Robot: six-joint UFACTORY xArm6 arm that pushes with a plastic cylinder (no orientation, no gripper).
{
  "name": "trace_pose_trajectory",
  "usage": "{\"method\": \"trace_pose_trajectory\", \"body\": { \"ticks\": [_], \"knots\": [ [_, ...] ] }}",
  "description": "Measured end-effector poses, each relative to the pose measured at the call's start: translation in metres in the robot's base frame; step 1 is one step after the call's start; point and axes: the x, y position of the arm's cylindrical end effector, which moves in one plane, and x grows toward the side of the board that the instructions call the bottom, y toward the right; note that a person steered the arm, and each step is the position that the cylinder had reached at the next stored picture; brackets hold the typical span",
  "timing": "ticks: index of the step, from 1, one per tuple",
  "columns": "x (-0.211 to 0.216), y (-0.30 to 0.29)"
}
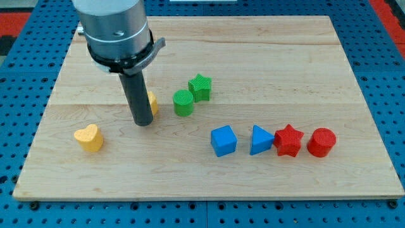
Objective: Move the green circle diagonally to the bottom left of the green star
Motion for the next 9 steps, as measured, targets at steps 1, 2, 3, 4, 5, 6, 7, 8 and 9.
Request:
{"method": "trace_pose_trajectory", "body": {
  "ticks": [1, 2, 3, 4, 5, 6, 7, 8, 9],
  "knots": [
    [-0.003, -0.035],
    [-0.052, 0.009],
    [-0.070, 0.010],
    [-0.019, 0.051],
    [-0.010, 0.120],
    [0.017, 0.116],
    [0.014, 0.173],
    [-0.014, 0.176],
    [-0.016, 0.101]
  ]
}}
